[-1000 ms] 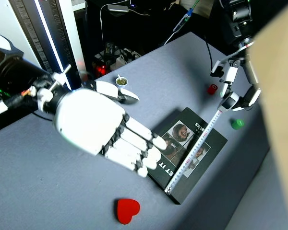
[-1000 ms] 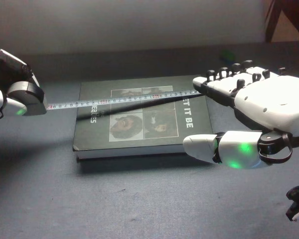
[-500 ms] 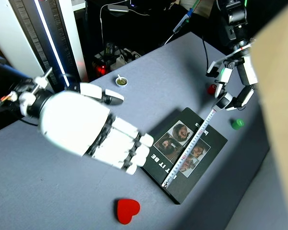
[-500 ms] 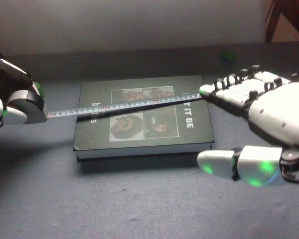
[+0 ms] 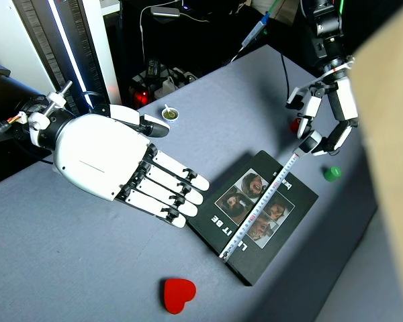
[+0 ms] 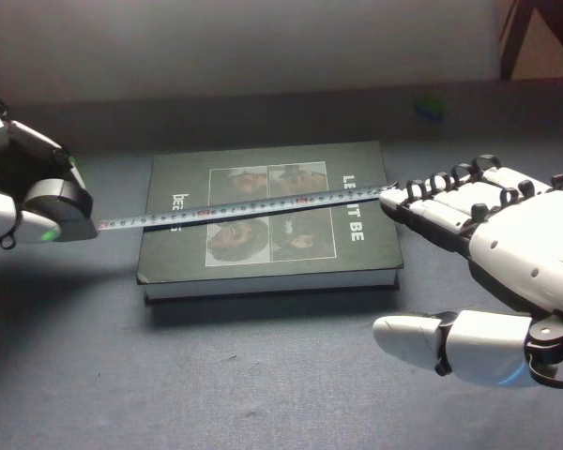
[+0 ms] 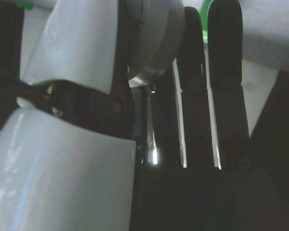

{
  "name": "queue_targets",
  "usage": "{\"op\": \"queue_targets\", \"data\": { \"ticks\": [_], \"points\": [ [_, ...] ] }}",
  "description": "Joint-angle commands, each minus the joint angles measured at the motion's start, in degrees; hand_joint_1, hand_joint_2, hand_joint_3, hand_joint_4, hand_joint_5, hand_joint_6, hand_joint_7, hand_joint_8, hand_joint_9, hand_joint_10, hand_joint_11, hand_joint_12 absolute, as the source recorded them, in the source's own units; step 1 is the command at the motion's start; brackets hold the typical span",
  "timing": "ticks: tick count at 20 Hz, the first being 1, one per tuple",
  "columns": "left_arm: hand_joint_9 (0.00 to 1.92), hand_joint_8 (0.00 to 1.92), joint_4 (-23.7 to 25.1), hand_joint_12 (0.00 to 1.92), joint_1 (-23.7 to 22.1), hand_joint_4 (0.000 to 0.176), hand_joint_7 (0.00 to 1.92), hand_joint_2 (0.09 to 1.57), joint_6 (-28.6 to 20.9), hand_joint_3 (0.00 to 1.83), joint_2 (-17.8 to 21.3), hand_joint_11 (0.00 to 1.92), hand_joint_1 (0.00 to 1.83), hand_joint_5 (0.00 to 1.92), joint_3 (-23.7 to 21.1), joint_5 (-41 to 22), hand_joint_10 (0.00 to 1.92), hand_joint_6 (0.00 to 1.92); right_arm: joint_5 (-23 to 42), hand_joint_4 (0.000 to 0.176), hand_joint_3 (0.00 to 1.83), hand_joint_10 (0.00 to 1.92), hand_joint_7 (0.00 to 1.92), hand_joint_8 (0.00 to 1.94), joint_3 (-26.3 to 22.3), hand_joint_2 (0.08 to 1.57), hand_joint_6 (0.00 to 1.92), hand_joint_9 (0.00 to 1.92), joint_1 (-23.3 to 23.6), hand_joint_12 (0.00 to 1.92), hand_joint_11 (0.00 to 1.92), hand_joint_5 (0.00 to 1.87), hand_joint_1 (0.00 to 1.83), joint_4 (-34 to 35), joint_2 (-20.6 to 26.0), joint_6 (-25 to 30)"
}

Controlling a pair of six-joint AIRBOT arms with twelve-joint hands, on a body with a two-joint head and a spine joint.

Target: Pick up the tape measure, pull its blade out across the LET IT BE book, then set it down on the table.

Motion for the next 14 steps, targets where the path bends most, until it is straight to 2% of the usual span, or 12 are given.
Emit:
{"op": "queue_targets", "data": {
  "ticks": [1, 6, 14],
  "points": [
    [0.95, 0.69, -1.1, 0.85, 0.0, 0.0, 1.09, 1.09, -0.7, 0.0, 0.0, 0.87, 1.38, 0.93, 0.4, -6.7, 1.14, 1.05, -5.2, 0.0, 0.0, 0.0, 0.15, 0.0, -0.2, 1.1, 0.0, 0.13, 0.2, 0.63, 0.0, 0.1, 0.06, -3.4, 0.1, 0.2],
    [0.94, 0.69, 3.7, 0.85, 0.0, 0.0, 1.09, 1.1, -4.4, 0.0, -0.4, 0.87, 1.38, 0.93, 1.6, -7.2, 1.15, 1.06, -5.6, 0.0, 0.0, 0.01, 0.17, 0.0, -0.2, 1.11, 0.0, 0.15, 0.0, 0.66, 0.0, 0.12, 0.06, -3.8, -0.1, 0.4],
    [0.96, 0.69, 4.6, 0.84, 0.2, 0.0, 1.09, 1.09, -4.7, 0.0, -1.4, 0.87, 1.38, 0.92, 4.2, -9.4, 1.13, 1.06, -5.9, 0.0, 0.0, 0.0, 0.18, 0.0, -0.2, 1.1, 0.0, 0.16, -0.3, 0.73, 0.0, 0.13, 0.09, -4.1, -0.1, 0.5]
  ]
}}
